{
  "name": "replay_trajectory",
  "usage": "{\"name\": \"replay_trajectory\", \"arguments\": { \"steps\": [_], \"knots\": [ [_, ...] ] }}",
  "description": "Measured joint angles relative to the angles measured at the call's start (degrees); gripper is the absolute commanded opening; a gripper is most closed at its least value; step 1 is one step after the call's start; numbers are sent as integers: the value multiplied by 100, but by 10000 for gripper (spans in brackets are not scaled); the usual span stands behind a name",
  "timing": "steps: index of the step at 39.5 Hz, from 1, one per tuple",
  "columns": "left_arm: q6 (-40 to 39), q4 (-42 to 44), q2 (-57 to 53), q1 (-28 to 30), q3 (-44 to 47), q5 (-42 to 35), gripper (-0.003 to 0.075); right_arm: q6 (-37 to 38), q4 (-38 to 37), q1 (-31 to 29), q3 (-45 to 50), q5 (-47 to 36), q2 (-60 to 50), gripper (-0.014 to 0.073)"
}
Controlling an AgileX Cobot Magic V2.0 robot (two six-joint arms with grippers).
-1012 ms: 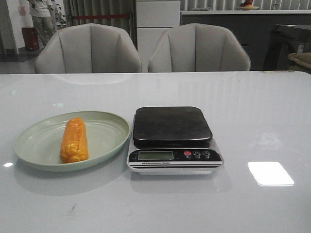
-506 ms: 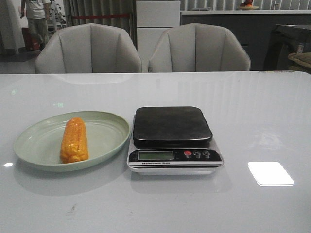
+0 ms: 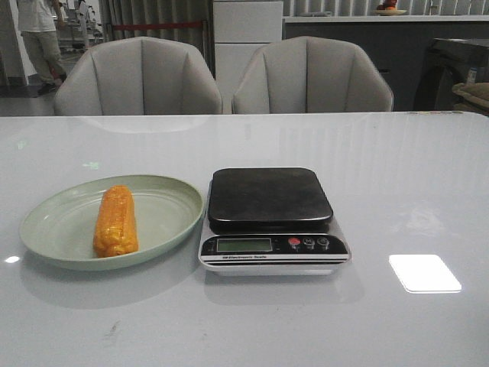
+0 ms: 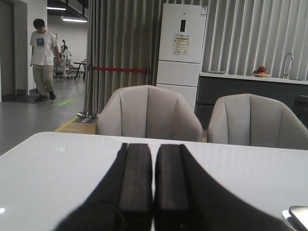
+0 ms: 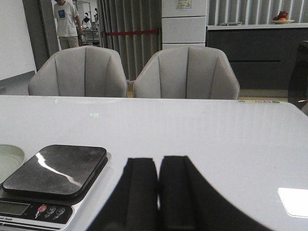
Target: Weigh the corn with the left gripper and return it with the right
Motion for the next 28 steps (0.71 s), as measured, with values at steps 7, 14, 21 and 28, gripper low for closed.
{"name": "replay_trajectory", "arguments": {
  "steps": [7, 14, 21, 28],
  "knots": [
    [0, -59, 464, -25, -1048, 997, 122, 0, 0, 0, 0, 0, 0, 165],
    [0, -59, 1235, -90, -2115, 2114, 122, 0, 0, 0, 0, 0, 0, 165],
    [0, -72, 1780, -113, -2429, 2770, 122, 0, 0, 0, 0, 0, 0, 165],
    [0, -74, 1941, -276, -2429, 2917, 123, 0, 0, 0, 0, 0, 0, 165]
  ]
}}
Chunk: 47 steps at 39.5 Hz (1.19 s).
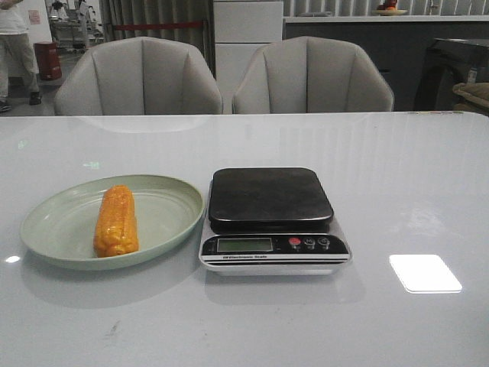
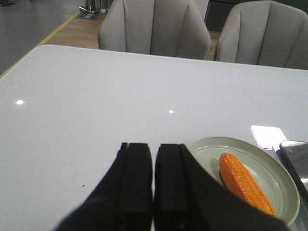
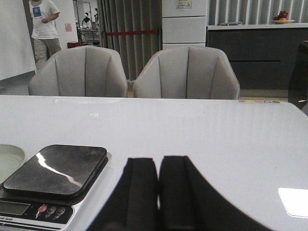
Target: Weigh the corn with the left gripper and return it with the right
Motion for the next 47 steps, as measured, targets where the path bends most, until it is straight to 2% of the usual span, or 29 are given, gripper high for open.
{"name": "replay_trajectory", "arguments": {
  "steps": [4, 7, 10, 16, 20, 34, 47],
  "knots": [
    [0, 0, 40, -34, 0, 3, 132, 0, 0, 0, 0, 0, 0, 165],
    [0, 52, 142, -68, 0, 3, 169, 0, 0, 0, 0, 0, 0, 165],
    [0, 165, 305, -201, 0, 8, 252, 0, 0, 0, 0, 0, 0, 165],
    [0, 408, 669, -628, -75, 17, 466, 0, 0, 0, 0, 0, 0, 165],
    [0, 479, 939, -845, -150, 17, 543, 0, 0, 0, 0, 0, 0, 165],
    [0, 50, 2547, -1169, -737, -49, 549, 0, 0, 0, 0, 0, 0, 165],
    [-179, -302, 4896, -1844, -1693, -173, 541, 0, 0, 0, 0, 0, 0, 165]
  ]
}}
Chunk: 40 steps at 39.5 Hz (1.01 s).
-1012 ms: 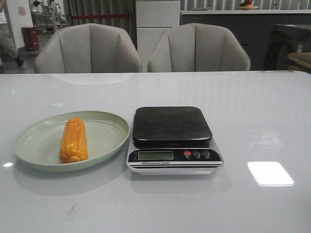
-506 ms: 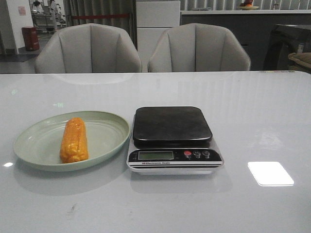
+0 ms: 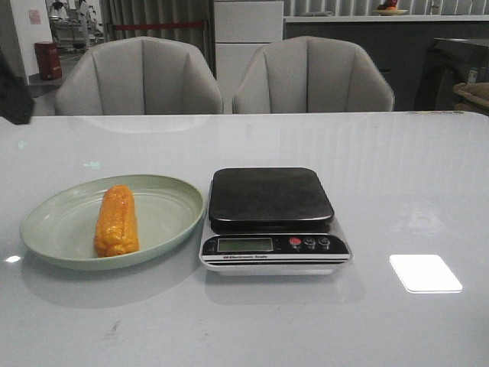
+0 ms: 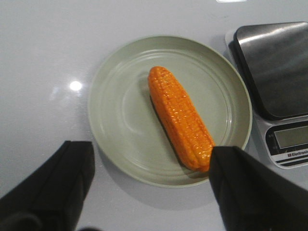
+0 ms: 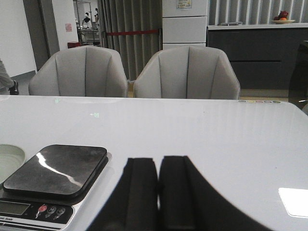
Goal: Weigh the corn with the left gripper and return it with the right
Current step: 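Lower the left gripper over the corn cob on the plate and grasp it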
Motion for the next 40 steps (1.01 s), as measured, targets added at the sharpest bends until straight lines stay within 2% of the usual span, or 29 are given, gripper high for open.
{"name": "replay_trajectory", "arguments": {
  "steps": [13, 27, 31, 38, 40],
  "knots": [
    [-136, -224, 1953, -405, -850, -55, 541, 0, 0, 0, 0, 0, 0, 165],
    [-179, -516, 3076, -405, -1338, -77, 530, 0, 0, 0, 0, 0, 0, 165],
    [-179, -580, 3337, -405, -1462, -23, 441, 0, 0, 0, 0, 0, 0, 165],
    [-189, -641, 3493, -405, -1734, 137, 158, 0, 0, 0, 0, 0, 0, 165],
    [-189, -661, 3493, -444, -1860, 172, 111, 0, 0, 0, 0, 0, 0, 165]
  ]
}}
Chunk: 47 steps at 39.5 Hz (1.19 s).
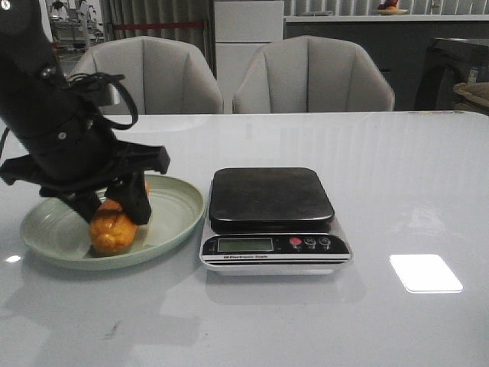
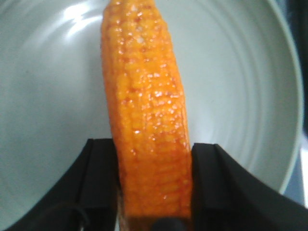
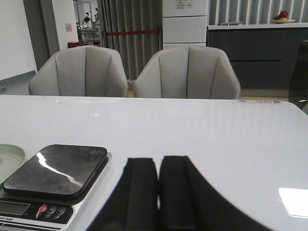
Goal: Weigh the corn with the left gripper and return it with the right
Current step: 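Lower the left gripper over the corn cob on the plate and grasp it, then carry the corn cob with the left gripper onto the scale and release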
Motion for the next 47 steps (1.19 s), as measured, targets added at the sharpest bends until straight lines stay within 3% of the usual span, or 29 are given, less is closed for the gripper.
{"name": "replay_trajectory", "arguments": {
  "steps": [20, 26, 34, 47],
  "knots": [
    [-10, -195, 377, -1177, -1569, 44, 143, 0, 0, 0, 0, 0, 0, 165],
    [-10, -394, 717, -1397, -1684, -66, 266, 0, 0, 0, 0, 0, 0, 165],
    [-10, -557, 971, -1445, -1684, -267, 545, 0, 0, 0, 0, 0, 0, 165],
    [-10, -127, 360, -1445, -1673, -216, 553, 0, 0, 0, 0, 0, 0, 165]
  ]
}}
